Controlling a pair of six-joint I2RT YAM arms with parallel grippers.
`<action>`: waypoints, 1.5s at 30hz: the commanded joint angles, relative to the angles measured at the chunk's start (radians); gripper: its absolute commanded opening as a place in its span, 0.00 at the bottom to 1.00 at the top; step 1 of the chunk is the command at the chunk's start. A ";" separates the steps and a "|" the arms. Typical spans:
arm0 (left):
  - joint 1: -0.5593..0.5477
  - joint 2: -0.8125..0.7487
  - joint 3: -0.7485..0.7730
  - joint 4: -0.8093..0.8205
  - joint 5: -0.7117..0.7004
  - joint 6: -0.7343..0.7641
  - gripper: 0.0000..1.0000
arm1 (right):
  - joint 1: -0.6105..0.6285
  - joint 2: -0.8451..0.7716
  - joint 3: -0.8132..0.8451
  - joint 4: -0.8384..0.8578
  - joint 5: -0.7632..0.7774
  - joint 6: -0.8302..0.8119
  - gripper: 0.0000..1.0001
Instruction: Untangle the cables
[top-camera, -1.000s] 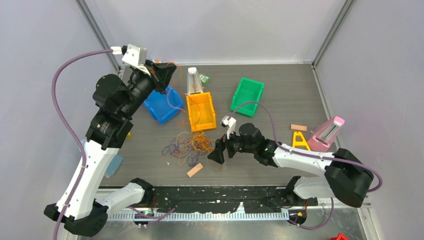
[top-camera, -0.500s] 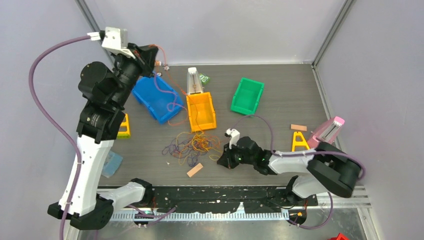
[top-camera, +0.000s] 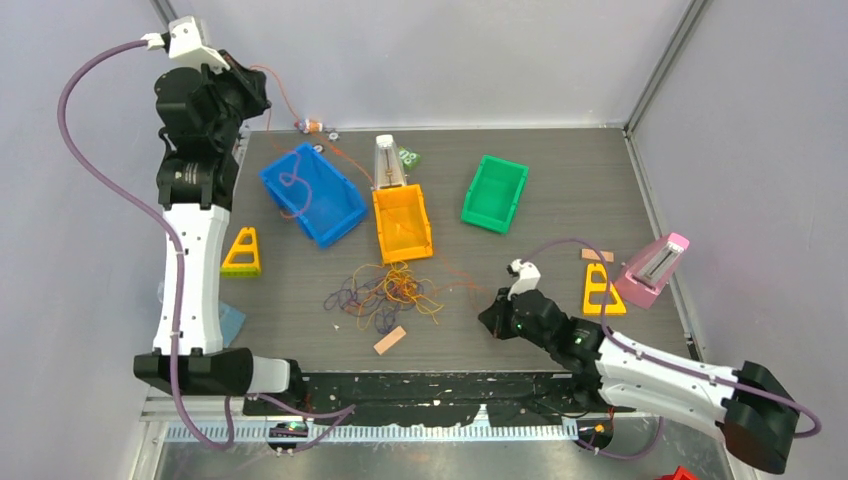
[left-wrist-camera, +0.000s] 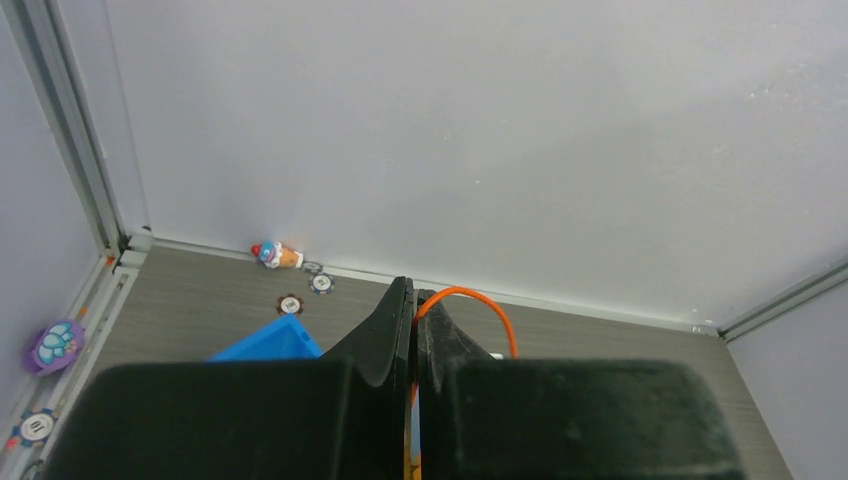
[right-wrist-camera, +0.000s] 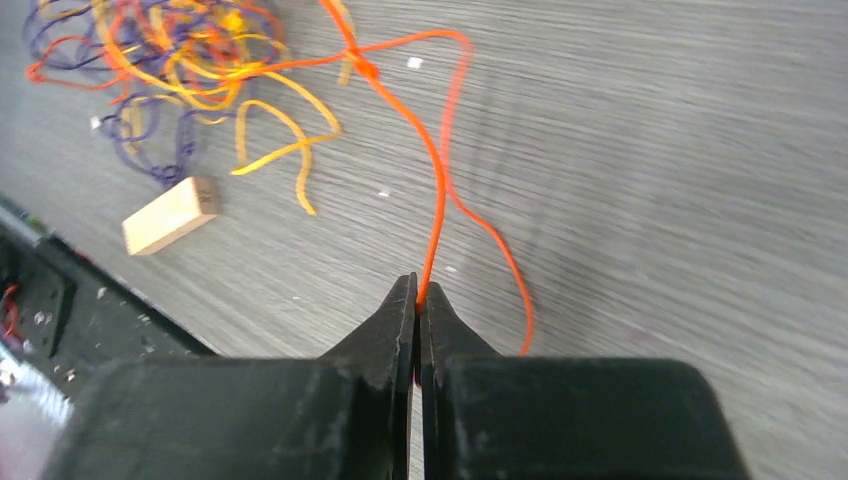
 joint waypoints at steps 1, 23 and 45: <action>0.039 0.029 0.089 0.038 0.022 -0.053 0.00 | 0.000 -0.159 -0.015 -0.261 0.234 0.170 0.05; 0.049 0.194 0.195 0.111 0.102 -0.133 0.00 | 0.000 -0.295 -0.013 -0.357 0.319 0.141 0.05; 0.085 0.173 -0.212 0.336 0.007 -0.153 0.00 | 0.000 -0.263 0.037 -0.348 0.335 0.092 0.05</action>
